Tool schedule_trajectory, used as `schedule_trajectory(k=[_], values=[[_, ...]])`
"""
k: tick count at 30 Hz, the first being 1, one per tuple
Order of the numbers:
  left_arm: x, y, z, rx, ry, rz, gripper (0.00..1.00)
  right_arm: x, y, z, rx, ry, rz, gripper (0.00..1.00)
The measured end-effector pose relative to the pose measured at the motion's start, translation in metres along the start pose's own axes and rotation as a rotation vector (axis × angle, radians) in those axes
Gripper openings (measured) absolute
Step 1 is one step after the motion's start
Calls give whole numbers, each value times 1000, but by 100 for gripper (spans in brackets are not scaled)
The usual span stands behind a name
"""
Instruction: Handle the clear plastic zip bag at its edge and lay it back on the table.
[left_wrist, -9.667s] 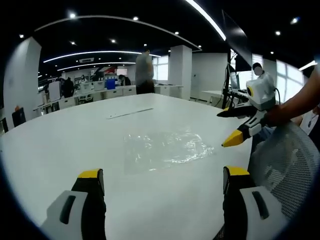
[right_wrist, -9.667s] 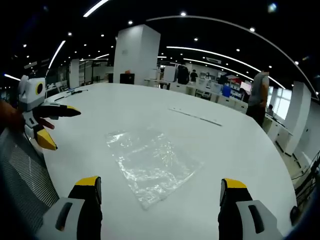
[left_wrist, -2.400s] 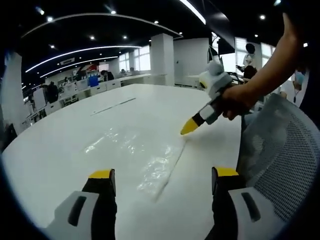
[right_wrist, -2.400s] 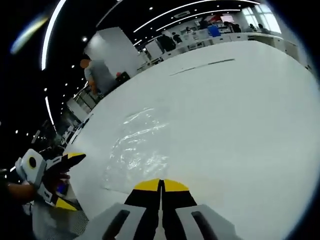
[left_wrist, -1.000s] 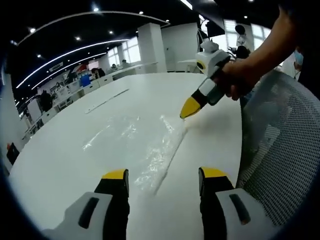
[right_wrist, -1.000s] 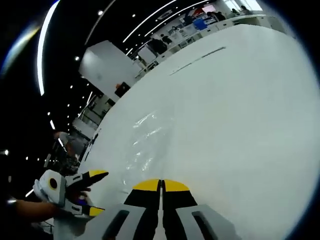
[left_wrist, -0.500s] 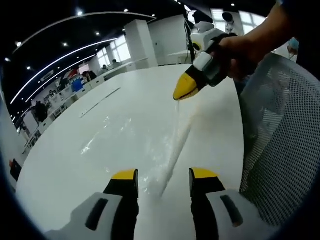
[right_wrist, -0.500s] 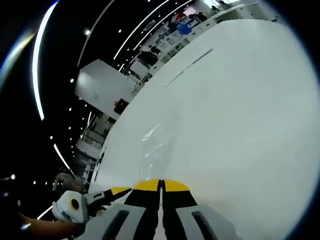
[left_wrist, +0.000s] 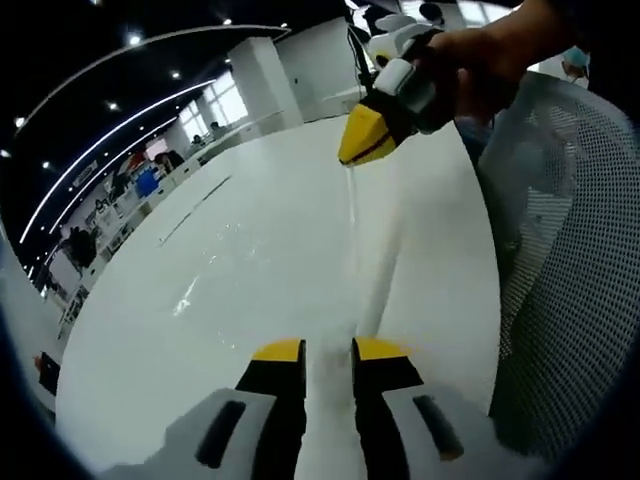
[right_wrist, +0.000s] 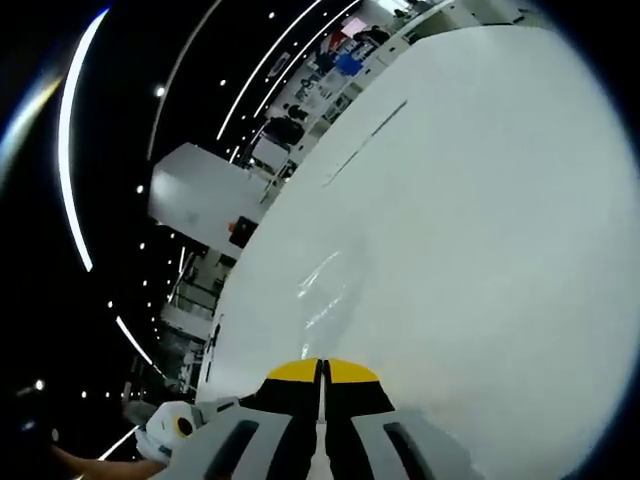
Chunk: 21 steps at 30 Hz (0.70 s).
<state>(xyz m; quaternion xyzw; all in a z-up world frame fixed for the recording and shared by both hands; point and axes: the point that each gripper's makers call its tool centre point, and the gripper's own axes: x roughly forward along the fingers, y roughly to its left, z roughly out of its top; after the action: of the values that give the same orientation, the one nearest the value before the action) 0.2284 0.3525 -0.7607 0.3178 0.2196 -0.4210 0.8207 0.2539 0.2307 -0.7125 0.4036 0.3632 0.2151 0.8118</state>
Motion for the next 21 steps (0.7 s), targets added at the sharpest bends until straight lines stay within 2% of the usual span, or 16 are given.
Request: schedule_trajectory(k=[8,10,14,17,20,21], values=[[-1,1,1,30,-6,3,0,-7,-3,-1,-16,13,-16,0],[-1,1,1,35,-8,0,0,-8,-4,-2,-46,24,-22,0],[-3,-1,3,71,-5,-8,0,-12,-5,-3,-238,71,-68,0],[-6,-3,4,104,5,-15,0,-17,-1,5,-381,51,-77,1],[-10,-5,3,145,32,-19,0,-21,7,10,-508,58,-75,6],[-11,-6,3,154,39,-22,0,-23,9,13,-582,59,-87,8]])
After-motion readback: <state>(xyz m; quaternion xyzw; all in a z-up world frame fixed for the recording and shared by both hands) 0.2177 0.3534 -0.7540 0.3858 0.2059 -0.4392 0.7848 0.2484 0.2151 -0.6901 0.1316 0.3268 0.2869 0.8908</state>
